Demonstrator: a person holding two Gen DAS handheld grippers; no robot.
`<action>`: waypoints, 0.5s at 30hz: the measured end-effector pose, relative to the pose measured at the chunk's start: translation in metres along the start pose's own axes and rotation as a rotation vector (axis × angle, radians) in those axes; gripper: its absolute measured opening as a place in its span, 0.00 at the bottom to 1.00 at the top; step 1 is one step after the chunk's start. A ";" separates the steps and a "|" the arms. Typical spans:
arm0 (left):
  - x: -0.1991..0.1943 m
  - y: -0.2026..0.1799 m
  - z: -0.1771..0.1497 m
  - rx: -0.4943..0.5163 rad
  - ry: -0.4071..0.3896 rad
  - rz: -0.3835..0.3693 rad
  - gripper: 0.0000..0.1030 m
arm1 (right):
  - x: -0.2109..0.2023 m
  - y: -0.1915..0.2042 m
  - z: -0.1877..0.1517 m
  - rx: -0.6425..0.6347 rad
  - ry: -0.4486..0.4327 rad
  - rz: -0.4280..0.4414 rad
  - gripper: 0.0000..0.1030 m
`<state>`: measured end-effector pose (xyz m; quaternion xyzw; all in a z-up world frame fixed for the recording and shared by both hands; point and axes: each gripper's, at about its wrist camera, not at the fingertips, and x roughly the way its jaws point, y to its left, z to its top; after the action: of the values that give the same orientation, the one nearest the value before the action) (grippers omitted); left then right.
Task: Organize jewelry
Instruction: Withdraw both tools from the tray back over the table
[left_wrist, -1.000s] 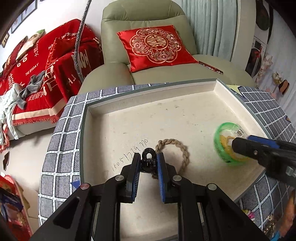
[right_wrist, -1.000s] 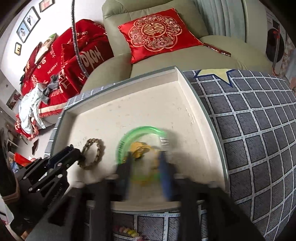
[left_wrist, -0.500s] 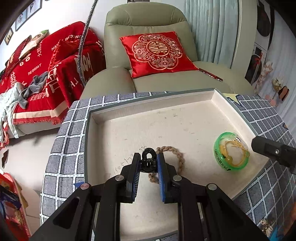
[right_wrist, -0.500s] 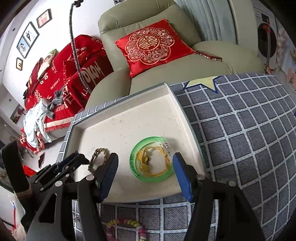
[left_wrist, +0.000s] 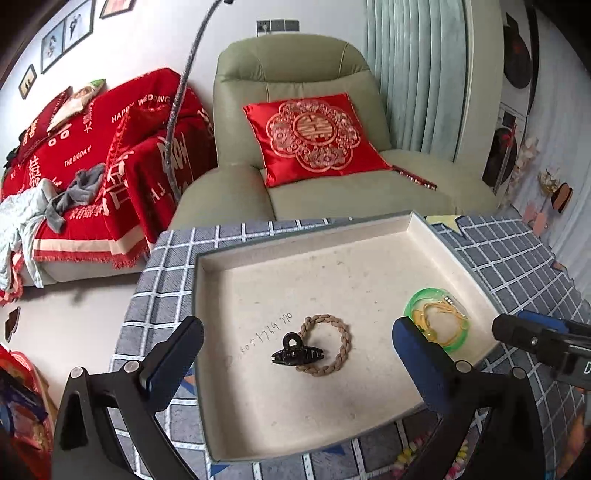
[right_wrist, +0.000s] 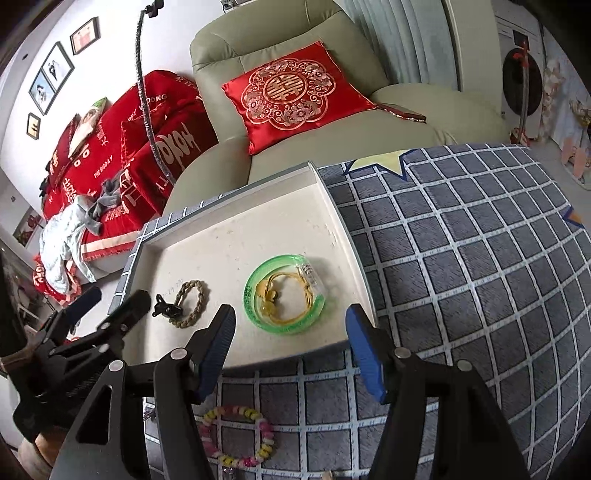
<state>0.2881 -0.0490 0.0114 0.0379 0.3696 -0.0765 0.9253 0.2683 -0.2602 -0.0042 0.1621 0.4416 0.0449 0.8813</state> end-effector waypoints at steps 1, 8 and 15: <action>-0.004 0.001 0.000 0.001 -0.002 0.000 1.00 | -0.003 0.001 -0.002 0.000 -0.003 0.001 0.78; -0.038 0.020 -0.015 -0.010 0.015 -0.023 1.00 | -0.039 0.008 -0.016 -0.010 -0.083 0.010 1.00; -0.069 0.035 -0.045 0.002 0.040 -0.015 1.00 | -0.078 0.020 -0.034 -0.057 -0.109 0.015 1.00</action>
<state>0.2145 -0.0013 0.0266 0.0379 0.3880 -0.0829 0.9171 0.1953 -0.2498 0.0428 0.1424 0.3901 0.0550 0.9080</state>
